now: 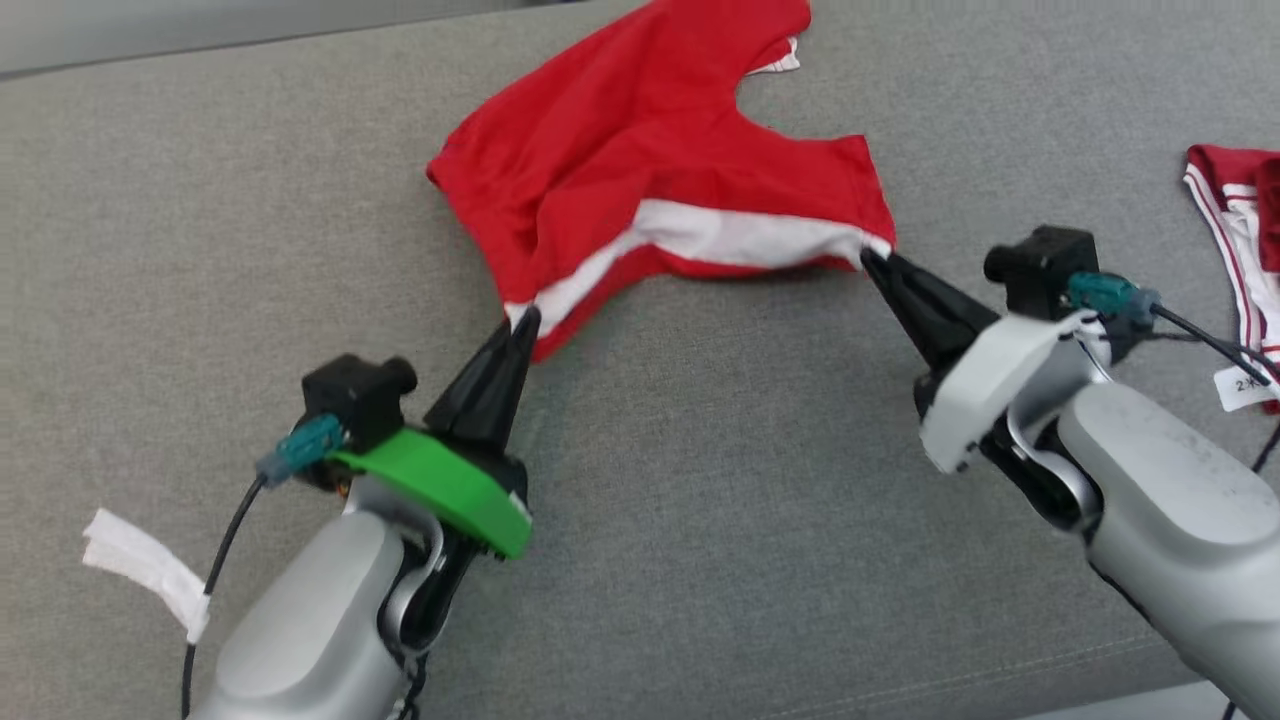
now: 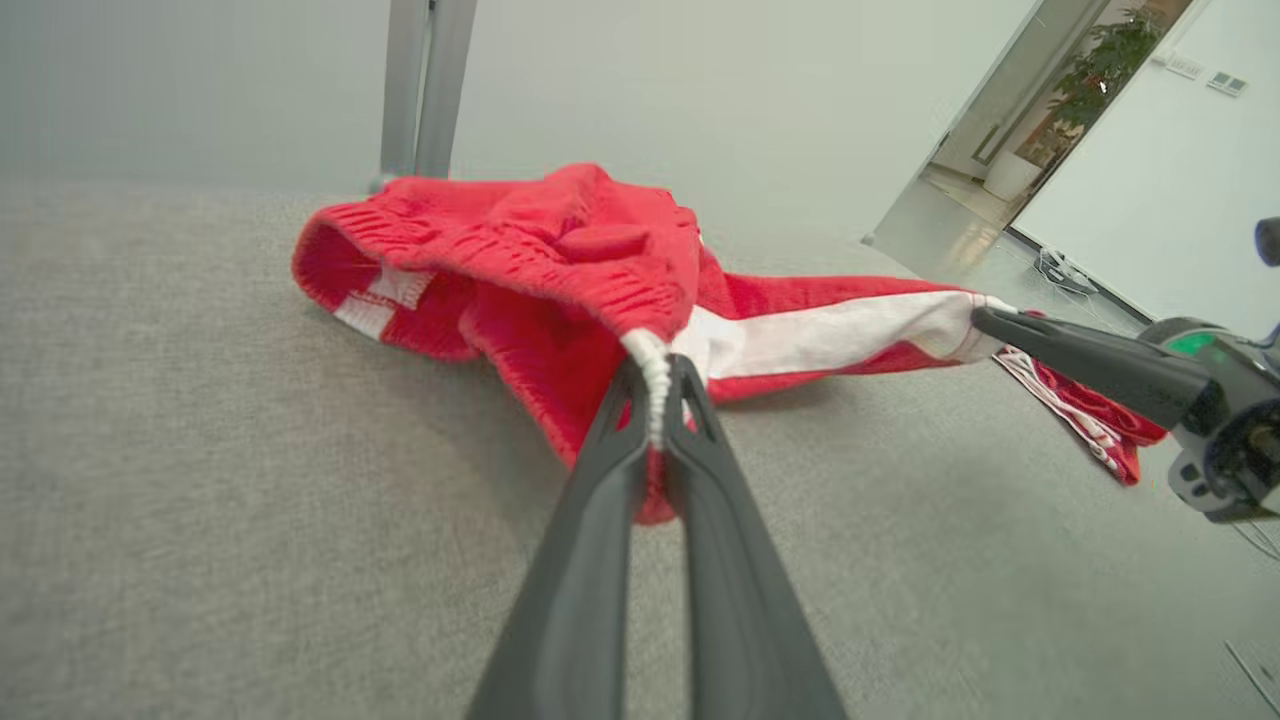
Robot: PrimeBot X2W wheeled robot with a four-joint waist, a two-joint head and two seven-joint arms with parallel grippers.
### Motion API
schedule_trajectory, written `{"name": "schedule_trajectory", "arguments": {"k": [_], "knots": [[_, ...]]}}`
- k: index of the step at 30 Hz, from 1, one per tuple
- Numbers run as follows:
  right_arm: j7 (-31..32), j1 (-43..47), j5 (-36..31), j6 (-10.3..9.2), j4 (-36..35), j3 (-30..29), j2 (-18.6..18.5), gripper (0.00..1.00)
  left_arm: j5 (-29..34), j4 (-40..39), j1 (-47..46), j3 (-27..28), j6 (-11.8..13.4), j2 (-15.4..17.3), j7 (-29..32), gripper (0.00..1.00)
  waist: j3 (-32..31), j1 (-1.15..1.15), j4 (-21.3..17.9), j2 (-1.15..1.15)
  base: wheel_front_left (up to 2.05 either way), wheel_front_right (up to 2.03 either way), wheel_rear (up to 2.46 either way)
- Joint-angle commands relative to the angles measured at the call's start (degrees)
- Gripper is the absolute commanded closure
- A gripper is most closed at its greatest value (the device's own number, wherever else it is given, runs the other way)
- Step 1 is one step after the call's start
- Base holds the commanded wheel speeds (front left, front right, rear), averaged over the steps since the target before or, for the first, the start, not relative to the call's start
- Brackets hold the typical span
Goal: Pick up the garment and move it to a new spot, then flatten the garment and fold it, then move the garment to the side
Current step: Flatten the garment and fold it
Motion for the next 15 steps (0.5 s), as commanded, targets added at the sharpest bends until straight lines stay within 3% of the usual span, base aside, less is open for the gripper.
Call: {"name": "schedule_trajectory", "arguments": {"k": [1,6,10,15], "knots": [[2.0,2.2,1.5,-0.04,-1.9,1.0,-2.6,1.0,-1.4,-0.7,2.1,-0.8,-0.1,1.8,-0.1,1.0,-3.9,0.0,0.5,0.0,0.0,0.0,0.0],[11.8,10.1,9.0,-0.03,-10.3,2.2,-10.1,1.0,-8.4,-3.3,8.7,-4.6,-0.1,6.0,3.1,1.0,-9.1,0.0,0.4,0.0,0.0,0.0,0.0],[19.0,17.7,15.0,-0.03,-17.3,-1.2,-14.5,1.0,-14.8,-8.0,14.0,-7.0,-0.1,9.6,7.2,1.0,-12.4,0.0,0.0,0.0,0.0,0.0,0.0],[26.4,28.2,18.5,-0.03,-24.1,-9.1,-18.2,1.0,-20.6,-11.9,20.0,-5.9,0.7,13.0,9.6,1.0,-15.2,0.0,-0.3,0.0,0.0,0.0,0.0]]}}
